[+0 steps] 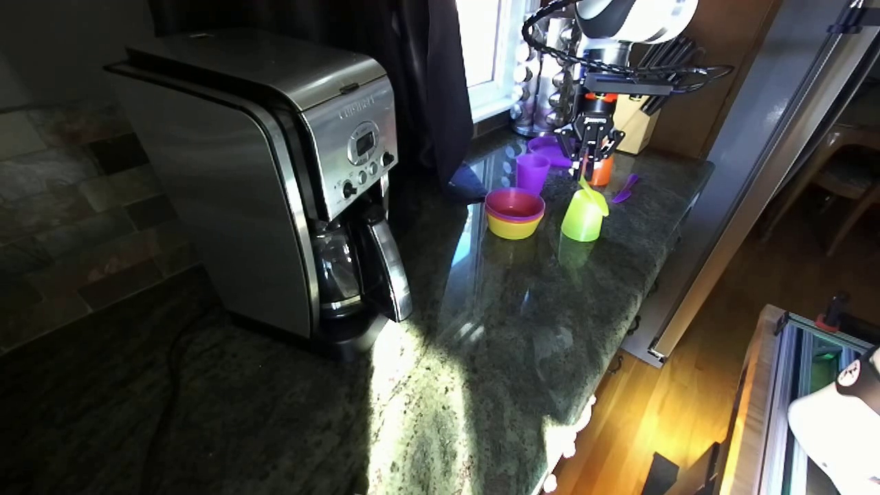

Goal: Place the yellow cup upside down then put the yellow cup on top of the yellow cup.

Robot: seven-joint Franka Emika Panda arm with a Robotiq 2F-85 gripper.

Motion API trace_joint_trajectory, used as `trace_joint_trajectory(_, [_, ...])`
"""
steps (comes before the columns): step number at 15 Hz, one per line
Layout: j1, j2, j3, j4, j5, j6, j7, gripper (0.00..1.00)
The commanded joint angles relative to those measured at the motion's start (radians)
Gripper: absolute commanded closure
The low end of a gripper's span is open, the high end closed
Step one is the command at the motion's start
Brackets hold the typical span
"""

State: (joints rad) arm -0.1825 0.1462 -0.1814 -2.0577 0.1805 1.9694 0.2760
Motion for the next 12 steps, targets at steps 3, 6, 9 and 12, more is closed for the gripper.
trace_joint_trajectory(3, [0.011,-0.036,-0.001,-0.058,-0.017,0.042,0.017,0.95])
trace_joint_trajectory(6, [0.014,-0.036,0.000,-0.061,-0.019,0.042,0.018,0.95])
trace_joint_trajectory(9, [0.015,-0.035,0.000,-0.062,-0.021,0.045,0.020,0.95])
trace_joint_trajectory(12, [0.016,-0.034,-0.001,-0.061,-0.024,0.045,0.021,0.95])
